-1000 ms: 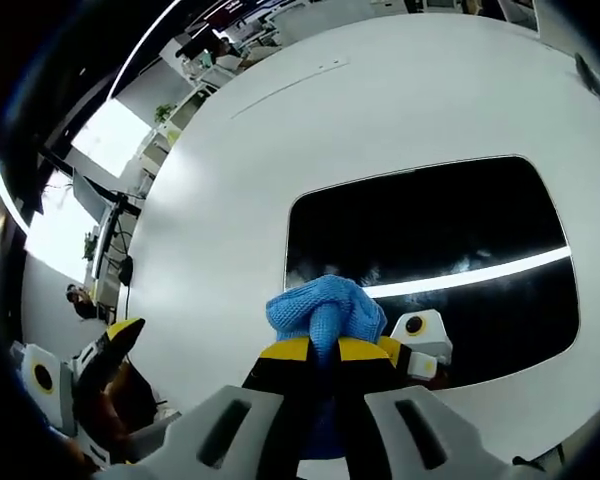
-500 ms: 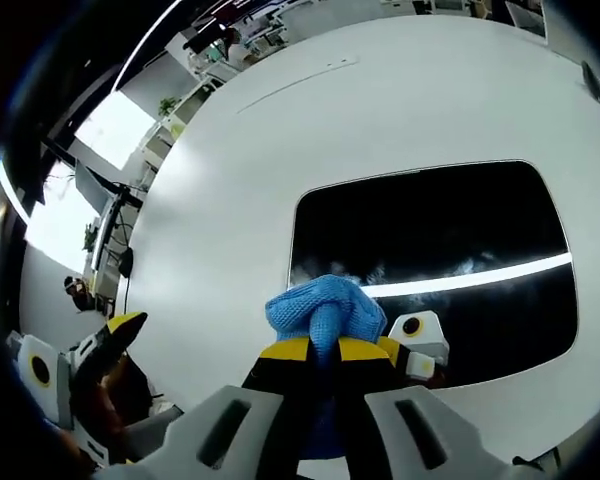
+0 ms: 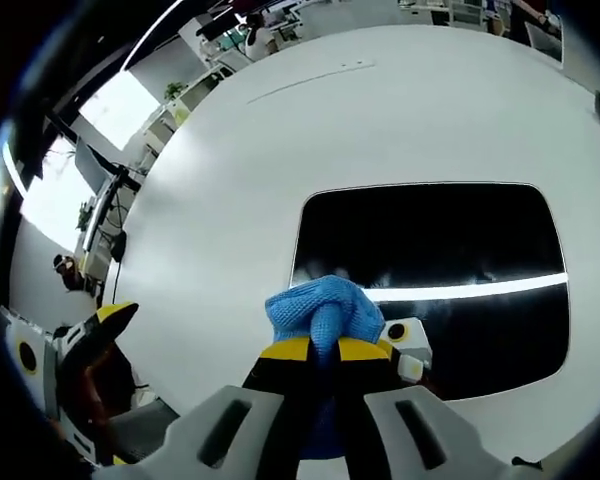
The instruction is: Wipe the mirror surface with the cleaning cloth until all visible marks leave the cleaned area.
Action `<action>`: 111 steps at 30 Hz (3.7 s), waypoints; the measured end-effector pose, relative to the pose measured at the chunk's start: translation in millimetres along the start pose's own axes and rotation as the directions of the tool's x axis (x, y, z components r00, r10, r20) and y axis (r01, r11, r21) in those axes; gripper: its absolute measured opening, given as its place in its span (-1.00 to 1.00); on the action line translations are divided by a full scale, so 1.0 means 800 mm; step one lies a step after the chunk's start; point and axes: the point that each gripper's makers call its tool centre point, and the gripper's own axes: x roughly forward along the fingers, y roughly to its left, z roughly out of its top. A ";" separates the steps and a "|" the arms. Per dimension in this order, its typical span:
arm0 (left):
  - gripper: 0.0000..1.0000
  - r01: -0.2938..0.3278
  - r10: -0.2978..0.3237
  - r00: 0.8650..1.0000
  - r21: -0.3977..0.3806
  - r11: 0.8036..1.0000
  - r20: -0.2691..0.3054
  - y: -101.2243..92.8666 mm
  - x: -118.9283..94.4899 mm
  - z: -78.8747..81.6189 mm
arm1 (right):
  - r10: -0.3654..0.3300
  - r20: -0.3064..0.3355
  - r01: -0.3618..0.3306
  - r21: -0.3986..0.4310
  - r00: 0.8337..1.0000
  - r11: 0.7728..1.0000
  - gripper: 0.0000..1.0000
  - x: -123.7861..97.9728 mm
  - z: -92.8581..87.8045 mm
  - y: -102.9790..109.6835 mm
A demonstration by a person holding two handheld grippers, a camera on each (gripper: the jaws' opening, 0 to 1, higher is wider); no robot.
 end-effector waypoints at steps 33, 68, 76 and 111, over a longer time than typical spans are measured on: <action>0.98 -0.013 0.013 1.000 -0.021 1.000 0.004 0.005 0.001 0.001 | -0.015 -0.025 0.013 -0.073 1.000 0.997 -0.96 0.033 0.077 0.000; 0.97 -0.013 0.013 1.000 -0.028 1.000 -0.008 0.007 0.002 -0.002 | -0.029 -0.031 0.025 -0.120 0.999 0.992 -0.96 0.056 0.118 -0.004; 0.97 -0.019 0.018 1.000 -0.029 0.999 -0.010 0.009 0.001 -0.003 | -0.001 -0.040 -0.004 -0.106 0.999 0.994 -0.96 0.057 0.119 -0.006; 0.96 -0.023 0.023 1.000 -0.023 0.999 -0.003 0.012 0.003 -0.005 | -0.040 -0.032 0.036 -0.114 0.999 0.993 -0.95 0.036 0.122 -0.057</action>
